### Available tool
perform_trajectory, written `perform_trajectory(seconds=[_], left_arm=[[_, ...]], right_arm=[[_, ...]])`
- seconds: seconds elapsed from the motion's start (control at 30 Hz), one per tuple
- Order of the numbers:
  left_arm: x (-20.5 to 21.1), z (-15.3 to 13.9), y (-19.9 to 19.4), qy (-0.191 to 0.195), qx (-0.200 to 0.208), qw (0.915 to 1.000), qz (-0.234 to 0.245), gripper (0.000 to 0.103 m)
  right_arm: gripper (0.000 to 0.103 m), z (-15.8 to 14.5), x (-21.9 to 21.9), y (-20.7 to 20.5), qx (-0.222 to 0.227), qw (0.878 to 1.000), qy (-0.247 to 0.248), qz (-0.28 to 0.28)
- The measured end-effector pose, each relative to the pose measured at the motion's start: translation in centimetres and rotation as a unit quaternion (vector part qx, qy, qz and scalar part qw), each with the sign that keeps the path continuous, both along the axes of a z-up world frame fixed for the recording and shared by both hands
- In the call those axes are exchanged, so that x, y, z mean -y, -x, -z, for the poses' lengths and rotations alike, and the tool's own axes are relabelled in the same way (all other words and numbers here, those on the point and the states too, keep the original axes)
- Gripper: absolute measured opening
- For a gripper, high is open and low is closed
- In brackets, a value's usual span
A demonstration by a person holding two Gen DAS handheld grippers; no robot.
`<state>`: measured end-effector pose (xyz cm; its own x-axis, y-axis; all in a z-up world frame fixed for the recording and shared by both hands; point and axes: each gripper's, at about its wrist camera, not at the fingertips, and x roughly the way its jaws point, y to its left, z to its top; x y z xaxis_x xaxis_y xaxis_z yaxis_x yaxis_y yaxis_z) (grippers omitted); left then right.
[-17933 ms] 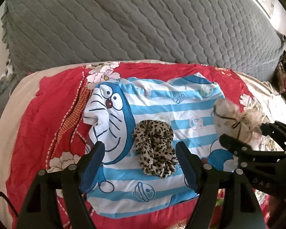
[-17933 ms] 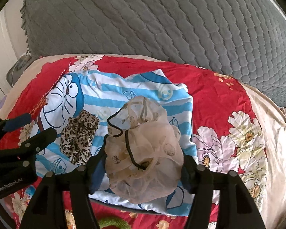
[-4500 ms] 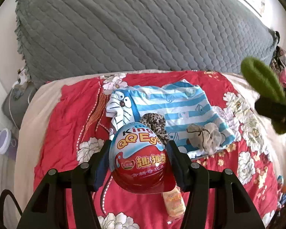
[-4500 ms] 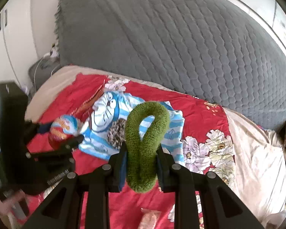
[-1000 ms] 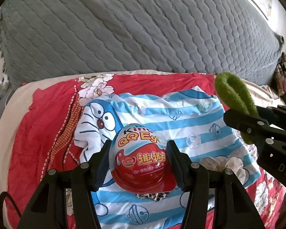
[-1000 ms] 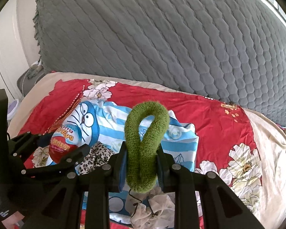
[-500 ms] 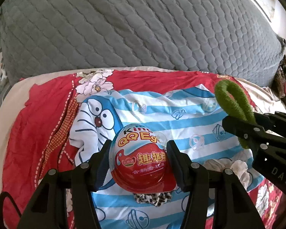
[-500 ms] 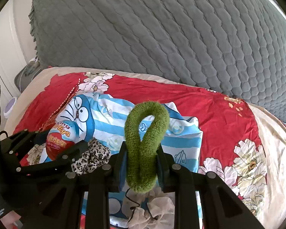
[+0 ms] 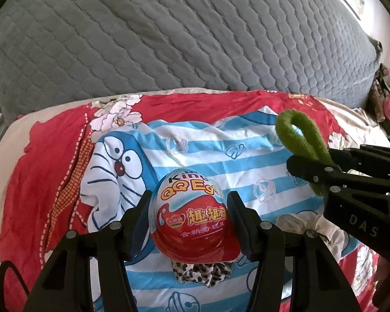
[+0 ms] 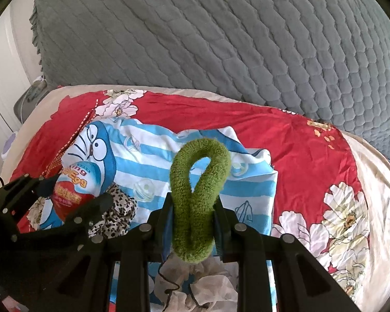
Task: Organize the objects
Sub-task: 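Lower the egg beside the leopard scrunchie while the right tool lowers the hair tie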
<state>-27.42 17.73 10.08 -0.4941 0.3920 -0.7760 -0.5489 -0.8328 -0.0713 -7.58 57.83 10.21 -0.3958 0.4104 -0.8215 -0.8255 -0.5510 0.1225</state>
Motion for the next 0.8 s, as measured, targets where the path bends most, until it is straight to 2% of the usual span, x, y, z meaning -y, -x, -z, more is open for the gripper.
perform_trajectory(seconds=[0.5, 0.8], left_arm=[[-0.6, 1.4, 2.3, -0.006, 0.009, 0.9995, -0.031, 0.059], [-0.5, 3.1, 3.1, 0.008, 0.016, 0.9991, -0.039, 0.059]], right_arm=[[0.026, 2.6, -0.6, 1.2, 0.005, 1.000, 0.017, -0.006], [0.026, 4.1, -1.2, 1.4, 0.009, 0.999, 0.032, 0.000]])
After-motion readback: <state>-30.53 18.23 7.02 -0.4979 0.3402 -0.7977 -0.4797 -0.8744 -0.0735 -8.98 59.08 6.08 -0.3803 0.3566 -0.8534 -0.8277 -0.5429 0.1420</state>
